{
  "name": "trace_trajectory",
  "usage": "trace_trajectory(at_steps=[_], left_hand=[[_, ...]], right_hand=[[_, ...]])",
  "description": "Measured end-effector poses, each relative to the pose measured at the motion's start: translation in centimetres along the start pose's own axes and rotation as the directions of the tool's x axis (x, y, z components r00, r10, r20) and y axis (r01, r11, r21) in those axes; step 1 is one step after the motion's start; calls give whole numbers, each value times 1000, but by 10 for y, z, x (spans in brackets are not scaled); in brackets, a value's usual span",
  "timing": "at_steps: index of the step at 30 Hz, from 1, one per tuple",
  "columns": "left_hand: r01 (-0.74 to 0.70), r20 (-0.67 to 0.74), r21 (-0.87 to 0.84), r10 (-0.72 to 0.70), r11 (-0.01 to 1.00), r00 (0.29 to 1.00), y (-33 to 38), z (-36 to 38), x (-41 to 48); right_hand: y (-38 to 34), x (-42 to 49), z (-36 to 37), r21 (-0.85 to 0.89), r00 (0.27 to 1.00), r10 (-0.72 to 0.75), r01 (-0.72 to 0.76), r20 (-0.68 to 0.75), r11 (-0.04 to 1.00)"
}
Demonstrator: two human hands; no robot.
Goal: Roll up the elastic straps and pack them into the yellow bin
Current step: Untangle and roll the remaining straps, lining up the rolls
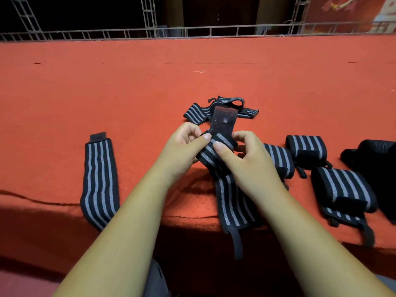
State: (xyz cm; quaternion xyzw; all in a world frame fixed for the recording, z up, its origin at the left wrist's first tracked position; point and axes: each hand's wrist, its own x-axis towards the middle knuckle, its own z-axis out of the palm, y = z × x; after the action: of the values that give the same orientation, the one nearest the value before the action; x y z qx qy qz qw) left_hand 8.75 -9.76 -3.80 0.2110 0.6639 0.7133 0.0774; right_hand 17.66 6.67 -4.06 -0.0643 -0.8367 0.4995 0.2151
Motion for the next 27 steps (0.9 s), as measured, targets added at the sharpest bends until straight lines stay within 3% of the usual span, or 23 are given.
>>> trace_trajectory(at_steps=[8,12,15,17,21,24,27], left_hand=[[98,24,-50,-97,994,995,6,0,-6],[103,-258,-137,-135,985,957,0,7,0],[165,-382,-329,-291,930,877,-4,7,7],[203,-379,-345,-334,916,863,-7,4,8],[294,-349,-212,-353,932,868,-8,-7,12],[434,-277,-358,-537,827,796,-6,-22,14],[435,-246,-540,-629,720,737,-4,-33,15]], right_hand=[[2,2,-4,-54,997,-28,32,75,998],[0,1,1,33,992,5,-10,129,999],[-3,1,3,-10,983,21,-20,185,1000],[-7,0,4,-6,973,37,-36,229,999],[-11,-4,-3,113,920,121,-174,374,978],[-6,-3,-6,81,900,130,-180,417,980],[-4,-4,-7,147,900,118,-195,419,970]])
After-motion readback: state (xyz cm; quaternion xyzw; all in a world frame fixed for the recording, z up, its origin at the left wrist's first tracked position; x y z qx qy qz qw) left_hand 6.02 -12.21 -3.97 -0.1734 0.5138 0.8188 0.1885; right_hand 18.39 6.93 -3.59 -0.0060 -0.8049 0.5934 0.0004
